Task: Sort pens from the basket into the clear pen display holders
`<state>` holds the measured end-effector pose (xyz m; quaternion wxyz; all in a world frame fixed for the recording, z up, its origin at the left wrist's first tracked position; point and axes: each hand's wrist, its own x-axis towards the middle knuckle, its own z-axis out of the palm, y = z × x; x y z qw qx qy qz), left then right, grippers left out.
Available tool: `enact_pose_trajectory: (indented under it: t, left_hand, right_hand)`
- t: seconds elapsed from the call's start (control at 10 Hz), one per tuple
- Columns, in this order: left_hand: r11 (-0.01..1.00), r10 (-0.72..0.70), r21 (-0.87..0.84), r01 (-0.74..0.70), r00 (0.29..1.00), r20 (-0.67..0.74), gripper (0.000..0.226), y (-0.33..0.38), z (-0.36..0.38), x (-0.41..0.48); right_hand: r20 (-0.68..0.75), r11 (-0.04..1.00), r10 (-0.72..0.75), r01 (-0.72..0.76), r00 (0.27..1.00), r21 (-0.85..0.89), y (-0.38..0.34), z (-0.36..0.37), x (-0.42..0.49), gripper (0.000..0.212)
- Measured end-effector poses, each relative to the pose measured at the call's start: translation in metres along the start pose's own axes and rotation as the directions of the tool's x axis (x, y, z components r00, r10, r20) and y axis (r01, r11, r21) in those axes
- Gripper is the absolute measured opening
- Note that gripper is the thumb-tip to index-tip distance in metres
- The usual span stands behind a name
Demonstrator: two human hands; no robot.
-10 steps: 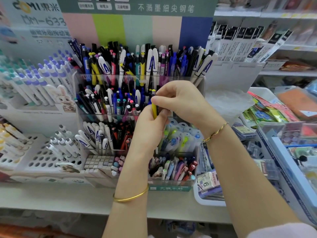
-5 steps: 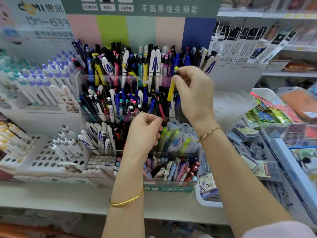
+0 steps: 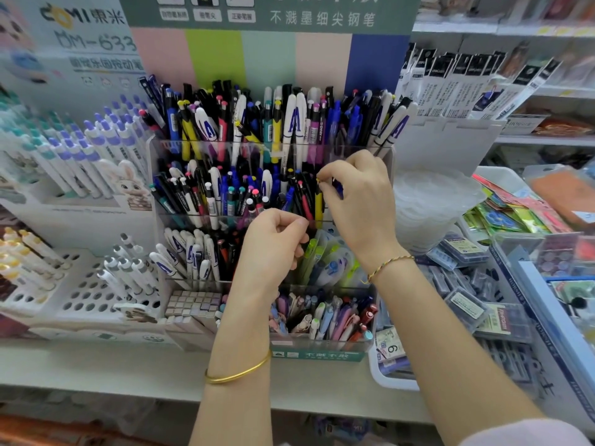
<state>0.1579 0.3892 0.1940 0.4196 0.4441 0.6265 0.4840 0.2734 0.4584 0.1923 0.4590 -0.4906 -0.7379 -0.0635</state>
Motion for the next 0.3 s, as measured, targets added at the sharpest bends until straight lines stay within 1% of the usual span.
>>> enact_pose_trajectory:
  t: [0.2, 0.3]
  left_hand:
    - [1.0, 0.015, -0.023, -0.015, 1.0, -0.004, 0.011, 0.003, -0.005, -0.0016]
    - [0.998, 0.035, -0.051, -0.035, 0.999, -0.014, 0.01, 0.0074, -0.0098, -0.0053]
  right_hand:
    - [0.076, 1.0, -0.003, 0.003, 0.997, 0.008, 0.0016, -0.0052, -0.0051, 0.028]
    - [0.088, 0.992, 0.044, -0.054, 0.995, 0.112, 0.0002, -0.0123, 0.0, 0.032]
